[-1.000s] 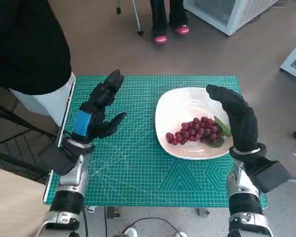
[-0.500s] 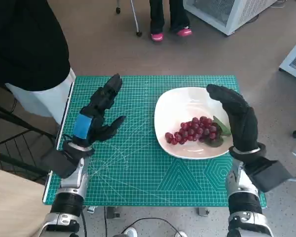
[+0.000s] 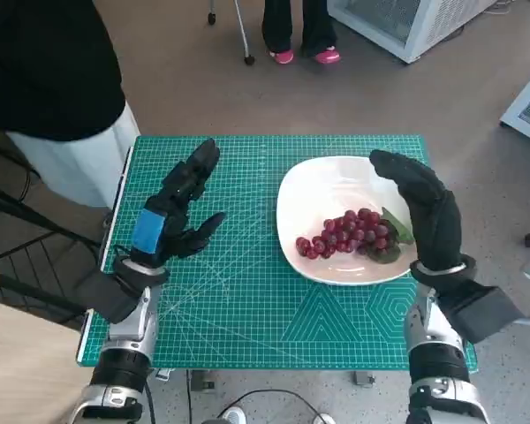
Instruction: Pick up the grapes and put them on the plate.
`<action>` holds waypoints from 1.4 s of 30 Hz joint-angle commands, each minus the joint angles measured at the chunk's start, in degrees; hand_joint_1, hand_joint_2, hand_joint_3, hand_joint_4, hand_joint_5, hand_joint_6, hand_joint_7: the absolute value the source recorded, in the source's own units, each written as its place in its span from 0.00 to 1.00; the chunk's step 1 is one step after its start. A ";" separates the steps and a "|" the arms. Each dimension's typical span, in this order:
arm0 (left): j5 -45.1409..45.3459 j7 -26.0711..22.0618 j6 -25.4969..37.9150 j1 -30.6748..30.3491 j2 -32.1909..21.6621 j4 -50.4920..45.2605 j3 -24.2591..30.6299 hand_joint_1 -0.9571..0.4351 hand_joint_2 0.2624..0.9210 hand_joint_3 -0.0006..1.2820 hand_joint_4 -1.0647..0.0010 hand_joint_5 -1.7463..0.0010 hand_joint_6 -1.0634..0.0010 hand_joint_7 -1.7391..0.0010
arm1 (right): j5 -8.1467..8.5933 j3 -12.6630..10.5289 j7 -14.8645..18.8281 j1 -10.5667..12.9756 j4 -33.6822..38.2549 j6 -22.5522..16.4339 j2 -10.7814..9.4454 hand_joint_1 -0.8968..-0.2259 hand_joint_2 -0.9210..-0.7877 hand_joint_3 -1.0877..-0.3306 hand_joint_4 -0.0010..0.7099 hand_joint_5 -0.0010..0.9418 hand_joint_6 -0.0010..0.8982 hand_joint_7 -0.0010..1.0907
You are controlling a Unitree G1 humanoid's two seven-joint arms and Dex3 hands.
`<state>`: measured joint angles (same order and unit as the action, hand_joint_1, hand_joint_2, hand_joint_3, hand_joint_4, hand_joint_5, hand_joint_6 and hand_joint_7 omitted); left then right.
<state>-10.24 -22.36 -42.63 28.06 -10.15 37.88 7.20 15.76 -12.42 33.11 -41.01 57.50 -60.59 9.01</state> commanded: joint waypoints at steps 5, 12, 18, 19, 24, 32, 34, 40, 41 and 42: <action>-0.37 0.61 -0.44 -1.14 0.44 -1.16 0.45 0.53 1.00 0.22 0.76 1.00 0.68 0.99 | 0.07 -0.08 0.12 0.30 0.25 0.67 -0.04 0.56 0.00 0.73 0.34 0.00 0.28 0.01; 0.84 2.19 -0.85 -1.38 0.55 -0.81 0.51 0.60 1.00 0.21 0.75 0.99 0.67 0.99 | 0.22 -0.02 0.37 0.45 -0.07 0.64 -0.07 0.55 0.00 0.73 0.34 0.00 0.28 0.01; 1.54 3.16 -1.14 -1.75 0.71 -0.83 0.28 0.62 1.00 0.21 0.75 0.99 0.67 0.98 | 0.03 -0.01 0.30 0.35 -0.02 0.51 0.15 0.56 0.00 0.73 0.34 0.00 0.28 0.01; 1.60 3.26 -1.14 -1.84 0.74 -0.92 0.23 0.62 1.00 0.21 0.75 0.99 0.67 0.98 | 0.06 -0.03 0.34 0.33 0.04 0.53 0.18 0.56 0.00 0.73 0.34 0.00 0.28 0.01; 1.83 3.63 -1.10 -2.21 0.80 -1.31 0.05 0.61 1.00 0.21 0.74 0.99 0.67 0.98 | 0.13 -0.07 0.49 0.28 0.15 0.59 0.26 0.56 0.00 0.73 0.34 0.00 0.28 0.01; 2.49 4.32 -1.38 -2.84 0.64 -1.53 -0.08 0.58 1.00 0.21 0.74 0.99 0.67 0.98 | 0.18 -0.04 0.74 0.38 0.07 0.50 0.36 0.58 0.00 0.72 0.34 0.00 0.27 0.00; 2.68 4.49 -1.59 -2.96 0.61 -1.43 -0.11 0.58 1.00 0.21 0.74 0.99 0.67 0.98 | 0.14 -0.01 0.73 0.37 0.11 0.43 0.36 0.58 0.00 0.72 0.34 0.00 0.27 0.00; 2.99 4.72 -2.28 -3.41 0.67 -1.13 -0.14 0.56 1.00 0.21 0.73 1.00 0.67 0.98 | -0.01 0.06 0.68 0.43 0.17 0.25 0.33 0.59 0.00 0.72 0.34 0.00 0.27 0.00; 2.98 4.69 -2.36 -3.48 0.70 -1.11 -0.12 0.56 1.00 0.21 0.73 1.00 0.67 0.98 | 0.01 0.06 0.73 0.44 0.16 0.27 0.32 0.60 0.00 0.72 0.33 0.00 0.27 0.00; 2.94 4.64 -2.42 -3.54 0.72 -1.07 -0.09 0.55 1.00 0.21 0.73 1.00 0.67 0.98 | 0.03 0.08 0.78 0.45 0.15 0.32 0.31 0.60 0.00 0.72 0.33 0.00 0.27 0.00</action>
<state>-7.54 -17.96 -44.15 25.29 -9.53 37.11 7.30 15.79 -12.39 33.19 -41.03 57.19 -60.60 8.97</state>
